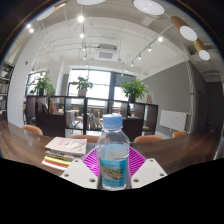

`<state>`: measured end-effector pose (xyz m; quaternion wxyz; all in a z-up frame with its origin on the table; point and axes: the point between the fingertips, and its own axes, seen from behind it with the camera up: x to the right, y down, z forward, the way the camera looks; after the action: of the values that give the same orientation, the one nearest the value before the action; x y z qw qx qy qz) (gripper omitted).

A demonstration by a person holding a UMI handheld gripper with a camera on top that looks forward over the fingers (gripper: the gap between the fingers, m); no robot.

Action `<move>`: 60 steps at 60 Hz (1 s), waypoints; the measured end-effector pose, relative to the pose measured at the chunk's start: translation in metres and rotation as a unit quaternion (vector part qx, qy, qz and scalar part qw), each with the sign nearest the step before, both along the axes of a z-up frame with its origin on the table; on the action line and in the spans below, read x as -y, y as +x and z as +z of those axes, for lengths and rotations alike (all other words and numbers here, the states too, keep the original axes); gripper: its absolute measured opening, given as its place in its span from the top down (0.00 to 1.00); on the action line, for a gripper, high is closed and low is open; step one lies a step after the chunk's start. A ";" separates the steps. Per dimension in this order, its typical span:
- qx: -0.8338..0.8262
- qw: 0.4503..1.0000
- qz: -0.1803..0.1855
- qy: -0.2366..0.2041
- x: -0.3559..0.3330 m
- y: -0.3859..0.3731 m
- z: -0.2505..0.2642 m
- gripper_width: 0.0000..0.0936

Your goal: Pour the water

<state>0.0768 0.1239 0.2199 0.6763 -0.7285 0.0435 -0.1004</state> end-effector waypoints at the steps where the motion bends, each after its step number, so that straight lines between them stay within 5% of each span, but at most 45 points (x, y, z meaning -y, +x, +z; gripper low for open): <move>1: 0.002 1.000 -0.002 -0.006 0.000 0.003 -0.003 0.65; 26: -0.024 0.996 0.018 -0.084 -0.031 0.045 -0.141 0.65; 29: -0.035 0.998 0.015 -0.052 -0.027 0.049 -0.135 0.64; 37: -0.055 0.997 0.011 -0.051 -0.023 0.050 -0.140 0.62; 46: -0.063 0.996 0.006 -0.062 -0.017 0.052 -0.141 0.47; 53: -0.051 0.994 -0.003 -0.097 0.002 0.052 -0.153 0.19; 60: -0.059 0.993 0.008 -0.099 0.036 0.039 -0.153 0.13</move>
<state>0.1158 0.0882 0.0666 0.5975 -0.7971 0.0674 -0.0562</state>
